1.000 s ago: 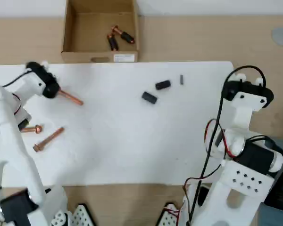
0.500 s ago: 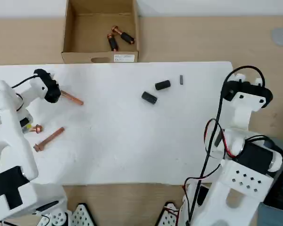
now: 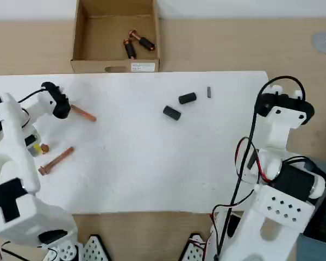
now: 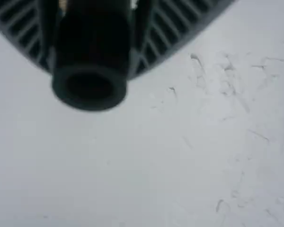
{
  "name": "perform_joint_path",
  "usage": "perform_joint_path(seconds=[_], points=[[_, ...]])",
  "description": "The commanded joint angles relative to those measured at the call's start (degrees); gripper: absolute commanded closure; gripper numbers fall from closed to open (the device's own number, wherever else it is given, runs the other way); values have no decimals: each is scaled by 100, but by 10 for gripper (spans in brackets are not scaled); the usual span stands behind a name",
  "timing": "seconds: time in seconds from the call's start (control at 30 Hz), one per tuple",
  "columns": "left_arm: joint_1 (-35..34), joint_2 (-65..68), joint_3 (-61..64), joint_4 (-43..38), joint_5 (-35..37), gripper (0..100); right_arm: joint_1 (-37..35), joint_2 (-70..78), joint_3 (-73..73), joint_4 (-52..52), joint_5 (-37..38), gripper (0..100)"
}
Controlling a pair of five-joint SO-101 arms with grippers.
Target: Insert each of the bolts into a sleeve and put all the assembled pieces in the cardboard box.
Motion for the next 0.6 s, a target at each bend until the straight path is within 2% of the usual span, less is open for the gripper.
perform_joint_path(seconds=[0.0,0.43,0.57], points=[[-26,119,-527,44,-721,833,66,-110,4,-114,-44,989],[-26,1121,-923,70,-703,836,66,-110,4,-114,-44,989],[18,1130,-914,70,-703,925,48,-110,4,-114,-44,989]])
